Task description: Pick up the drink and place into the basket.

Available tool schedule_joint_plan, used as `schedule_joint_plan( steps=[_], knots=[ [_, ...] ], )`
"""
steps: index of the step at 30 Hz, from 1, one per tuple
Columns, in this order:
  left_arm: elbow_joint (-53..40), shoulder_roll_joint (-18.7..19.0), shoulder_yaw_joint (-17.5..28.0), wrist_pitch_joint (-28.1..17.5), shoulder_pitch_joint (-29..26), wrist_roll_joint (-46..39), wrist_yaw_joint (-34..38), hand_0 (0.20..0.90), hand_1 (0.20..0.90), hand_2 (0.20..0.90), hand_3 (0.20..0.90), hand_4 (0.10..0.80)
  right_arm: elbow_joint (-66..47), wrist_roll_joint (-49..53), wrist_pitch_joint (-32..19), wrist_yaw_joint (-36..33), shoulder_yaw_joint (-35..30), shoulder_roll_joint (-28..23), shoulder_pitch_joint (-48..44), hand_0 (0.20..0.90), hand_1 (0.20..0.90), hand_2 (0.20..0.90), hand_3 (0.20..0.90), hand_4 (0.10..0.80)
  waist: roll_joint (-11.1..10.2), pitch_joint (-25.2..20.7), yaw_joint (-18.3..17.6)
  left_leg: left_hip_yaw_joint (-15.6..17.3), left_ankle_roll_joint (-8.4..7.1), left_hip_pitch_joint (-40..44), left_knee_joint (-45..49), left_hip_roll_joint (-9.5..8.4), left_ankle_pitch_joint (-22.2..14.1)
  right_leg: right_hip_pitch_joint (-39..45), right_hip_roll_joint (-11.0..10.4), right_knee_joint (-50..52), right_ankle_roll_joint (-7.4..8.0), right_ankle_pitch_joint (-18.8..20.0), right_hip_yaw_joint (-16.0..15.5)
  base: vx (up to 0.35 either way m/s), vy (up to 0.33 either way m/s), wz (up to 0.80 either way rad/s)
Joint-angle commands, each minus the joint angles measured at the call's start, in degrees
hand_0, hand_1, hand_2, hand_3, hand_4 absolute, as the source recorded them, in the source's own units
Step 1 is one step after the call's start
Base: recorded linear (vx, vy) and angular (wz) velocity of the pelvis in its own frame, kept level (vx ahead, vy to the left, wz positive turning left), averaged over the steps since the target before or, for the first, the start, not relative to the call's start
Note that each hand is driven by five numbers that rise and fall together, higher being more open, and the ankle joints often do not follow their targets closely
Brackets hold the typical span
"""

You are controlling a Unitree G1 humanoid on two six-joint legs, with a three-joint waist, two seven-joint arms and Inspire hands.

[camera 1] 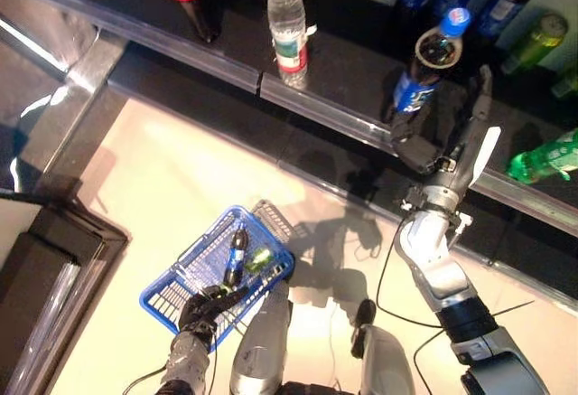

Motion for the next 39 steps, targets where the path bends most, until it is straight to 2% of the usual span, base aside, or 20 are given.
schedule_joint_plan(
  steps=[1,11,24,34,39],
  knots=[
    [-3.53,0.96,-4.27,-2.22,4.26,1.25,-1.23,0.300,0.300,0.300,0.200,0.100,-6.93,-4.92,-3.42,-3.89,-5.59,-1.88,-6.70,0.900,0.900,0.900,0.900,0.800,-1.64,-0.37,0.05,-3.36,0.52,-2.16,4.52,0.15,-2.99,-2.11,-1.88,-2.03,-3.15,7.98,0.08,-0.028,-0.012,0.04],
    [-6.22,1.49,-5.72,-2.39,1.55,-0.99,1.48,0.300,0.300,0.300,0.200,0.100,-3.31,-0.75,-4.02,-4.73,-6.98,-2.86,-11.84,0.900,0.900,0.900,0.900,0.800,-2.69,-0.37,-0.52,-2.53,1.72,-7.57,4.73,-0.09,-2.90,-8.62,-1.15,-3.23,-2.62,10.38,1.83,-0.004,-0.002,-0.02],
    [-9.57,1.09,-7.98,-3.00,0.04,-2.97,2.16,0.300,0.300,0.300,0.200,0.100,1.62,4.79,-4.75,-2.90,-7.95,-3.63,-18.60,0.900,0.900,0.900,0.900,0.800,-2.16,-0.37,-0.40,-2.05,2.42,-11.63,4.20,-0.72,-2.33,-14.94,-0.25,-1.99,-3.01,11.24,2.58,0.000,0.011,-0.05],
    [-10.03,1.47,-8.30,-2.57,-0.68,-3.89,2.39,0.300,0.300,0.300,0.200,0.100,3.58,7.04,-1.88,-0.19,-6.80,-4.85,-26.68,0.900,0.900,0.900,0.900,0.800,-2.12,-0.37,0.49,-1.38,3.00,-13.09,3.38,-1.39,-1.96,-17.68,-0.17,-1.66,-2.79,12.00,2.45,-0.003,0.023,-0.06],
    [-10.48,1.93,-8.08,-1.83,-0.99,-4.08,2.93,0.300,0.300,0.300,0.200,0.100,4.03,6.83,-0.56,-1.28,-6.40,-5.98,-29.20,0.900,0.900,0.900,0.900,0.800,-2.38,-0.37,0.76,-1.12,3.22,-13.24,3.42,-1.48,-2.06,-18.05,-0.13,-1.35,-2.62,12.07,2.21,0.000,0.000,0.00]
  ],
)
